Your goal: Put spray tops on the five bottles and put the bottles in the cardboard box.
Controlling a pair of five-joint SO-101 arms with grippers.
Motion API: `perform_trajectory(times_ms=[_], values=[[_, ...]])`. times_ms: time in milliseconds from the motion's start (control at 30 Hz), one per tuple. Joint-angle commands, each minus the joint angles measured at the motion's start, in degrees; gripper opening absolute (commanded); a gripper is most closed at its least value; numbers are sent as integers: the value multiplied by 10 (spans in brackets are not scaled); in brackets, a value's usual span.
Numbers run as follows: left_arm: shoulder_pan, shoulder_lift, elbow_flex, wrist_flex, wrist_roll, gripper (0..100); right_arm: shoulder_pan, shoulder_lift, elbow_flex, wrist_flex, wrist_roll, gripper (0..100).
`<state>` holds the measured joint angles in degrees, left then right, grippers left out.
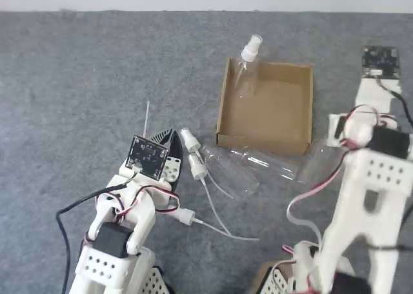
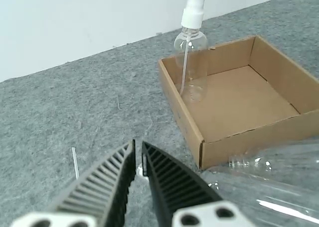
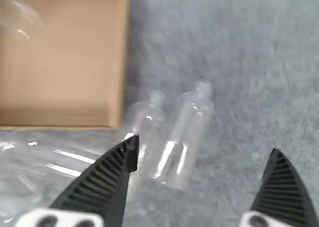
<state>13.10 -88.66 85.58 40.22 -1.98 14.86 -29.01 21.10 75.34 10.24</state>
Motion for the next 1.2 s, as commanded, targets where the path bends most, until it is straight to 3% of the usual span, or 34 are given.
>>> perform_trajectory(times_ms=[0,333,667,800,967,1167], values=[[-3,-10,-6,-17,-4,12,54,100,-6,-53,6,334],[-3,-8,-5,-17,-3,12,31,313,-7,-148,-43,326],[-3,-7,-5,-17,-4,12,50,377,-4,-178,-32,117],[-3,-5,-7,-12,-4,12,86,375,-4,-176,18,65],[-3,21,-73,60,-4,12,135,375,-3,-167,120,54],[-4,224,-178,76,-4,15,167,374,-3,-101,301,54]])
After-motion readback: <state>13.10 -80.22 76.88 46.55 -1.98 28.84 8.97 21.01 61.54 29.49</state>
